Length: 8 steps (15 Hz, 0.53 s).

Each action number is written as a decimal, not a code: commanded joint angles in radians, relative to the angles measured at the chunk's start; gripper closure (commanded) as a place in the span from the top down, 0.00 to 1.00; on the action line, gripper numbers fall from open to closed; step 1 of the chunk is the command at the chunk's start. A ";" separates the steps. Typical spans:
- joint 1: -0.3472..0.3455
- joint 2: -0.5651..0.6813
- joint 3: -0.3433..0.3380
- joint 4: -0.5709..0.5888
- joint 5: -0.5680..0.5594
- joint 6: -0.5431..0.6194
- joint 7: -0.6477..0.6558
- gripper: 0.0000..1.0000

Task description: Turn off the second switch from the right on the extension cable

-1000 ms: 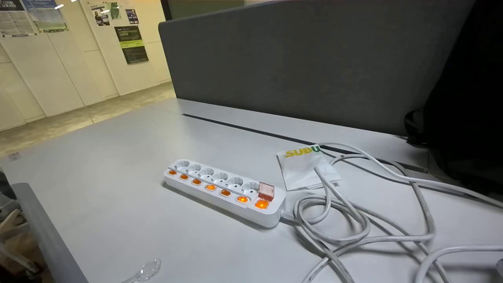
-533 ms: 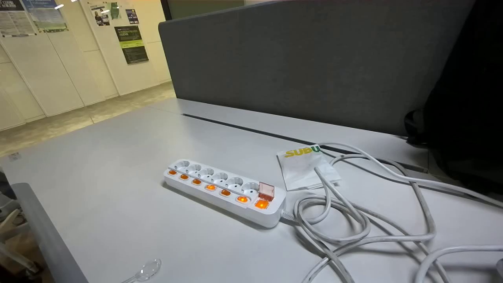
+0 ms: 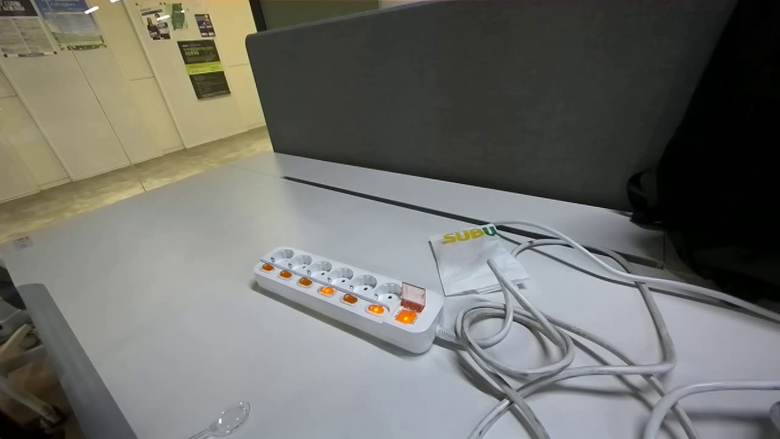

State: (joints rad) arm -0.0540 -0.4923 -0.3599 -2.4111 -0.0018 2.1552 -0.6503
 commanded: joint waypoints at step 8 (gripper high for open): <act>-0.002 0.275 0.138 -0.064 0.001 0.314 0.161 0.11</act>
State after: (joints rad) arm -0.0507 -0.2873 -0.2485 -2.4787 0.0018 2.4406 -0.5535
